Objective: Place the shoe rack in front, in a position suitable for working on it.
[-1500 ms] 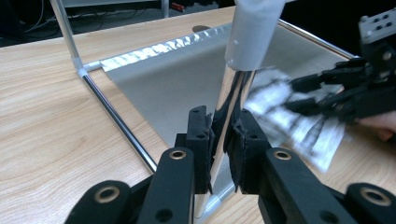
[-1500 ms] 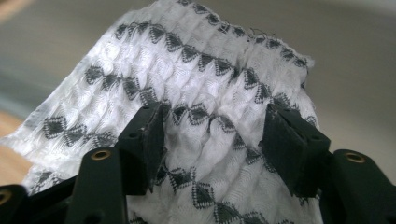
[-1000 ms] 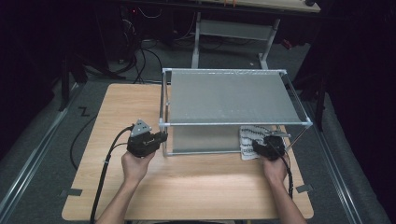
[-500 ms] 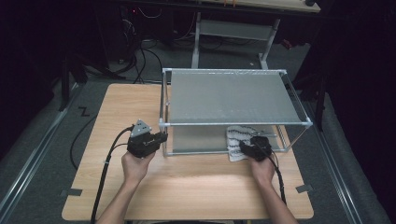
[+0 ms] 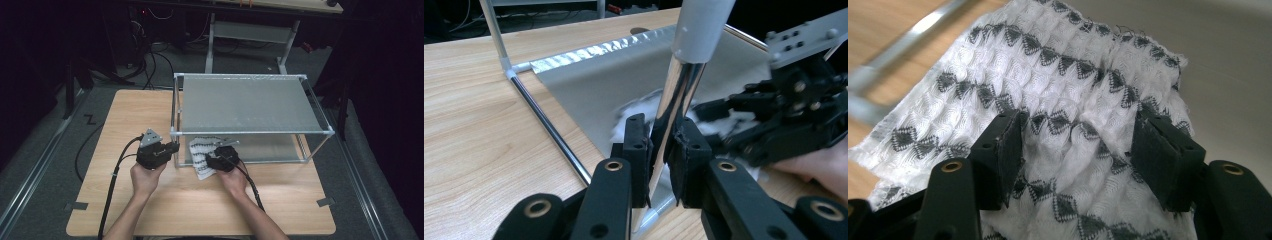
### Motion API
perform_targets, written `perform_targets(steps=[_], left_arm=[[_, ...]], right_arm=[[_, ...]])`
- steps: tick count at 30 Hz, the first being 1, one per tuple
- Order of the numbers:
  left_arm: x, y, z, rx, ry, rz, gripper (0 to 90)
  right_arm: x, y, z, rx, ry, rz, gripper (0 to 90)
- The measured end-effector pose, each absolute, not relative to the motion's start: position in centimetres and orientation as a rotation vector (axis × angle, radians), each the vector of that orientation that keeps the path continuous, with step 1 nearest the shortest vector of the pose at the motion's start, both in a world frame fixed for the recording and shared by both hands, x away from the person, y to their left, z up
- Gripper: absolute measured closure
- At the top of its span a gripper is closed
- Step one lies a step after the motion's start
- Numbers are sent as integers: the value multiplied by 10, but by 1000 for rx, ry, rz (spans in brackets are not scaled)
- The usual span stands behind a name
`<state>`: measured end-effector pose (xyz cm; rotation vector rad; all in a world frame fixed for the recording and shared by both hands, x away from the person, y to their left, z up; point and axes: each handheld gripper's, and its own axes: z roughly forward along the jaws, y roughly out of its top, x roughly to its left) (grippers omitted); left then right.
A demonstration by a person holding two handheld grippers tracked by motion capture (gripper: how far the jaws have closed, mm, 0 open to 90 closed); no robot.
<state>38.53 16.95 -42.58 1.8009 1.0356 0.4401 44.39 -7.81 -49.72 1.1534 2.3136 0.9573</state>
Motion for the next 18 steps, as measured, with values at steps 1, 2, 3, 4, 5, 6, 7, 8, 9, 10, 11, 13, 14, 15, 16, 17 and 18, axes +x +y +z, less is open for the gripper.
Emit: perform_targets(steps=[1, 2, 3, 4, 5, 6, 7, 8, 9, 10, 11, 13, 14, 15, 16, 17, 18], left_arm=[[385, 169, -426, 1799, 1038, 442, 789], [385, 169, -426, 1799, 1038, 442, 789], [384, 169, -426, 1792, 1042, 450, 789], [384, 169, -427, 1789, 1043, 454, 789], [384, 169, -427, 1789, 1043, 454, 789], [384, 169, -427, 1785, 1043, 456, 789], [384, 169, -428, 1781, 1041, 457, 789], [383, 169, -428, 1777, 1043, 456, 788], [383, 168, -428, 1776, 1043, 457, 788], [383, 168, -428, 1779, 1045, 459, 789], [383, 168, -428, 1780, 1045, 459, 789], [383, 168, -428, 1781, 1046, 460, 789], [383, 168, -428, 1781, 1047, 461, 789], [383, 168, -428, 1780, 1051, 464, 790], [383, 168, -428, 1780, 1051, 464, 790], [382, 167, -427, 1783, 1054, 469, 790], [382, 167, -427, 1784, 1055, 468, 791]], right_arm=[[443, -70, -497, 1134, 2332, 963, 373], [443, -70, -497, 1134, 2332, 963, 373], [440, -54, -495, 1114, 2357, 973, 375], [439, -50, -496, 1092, 2359, 978, 380], [439, -50, -496, 1092, 2359, 978, 380], [437, -42, -495, 1054, 2378, 994, 397], [437, -42, -495, 1054, 2378, 994, 397], [435, -36, -493, 1044, 2393, 1000, 413], [435, -36, -493, 1044, 2393, 1000, 413], [433, -34, -492, 1024, 2399, 1008, 437], [432, -33, -492, 1025, 2400, 1013, 451], [430, -32, -492, 999, 2407, 1014, 499], [430, -33, -492, 986, 2414, 1015, 510], [430, -34, -491, 982, 2418, 1023, 524], [430, -34, -491, 982, 2418, 1023, 524], [431, -42, -491, 982, 2425, 1013, 533], [431, -47, -490, 998, 2422, 1009, 539]])
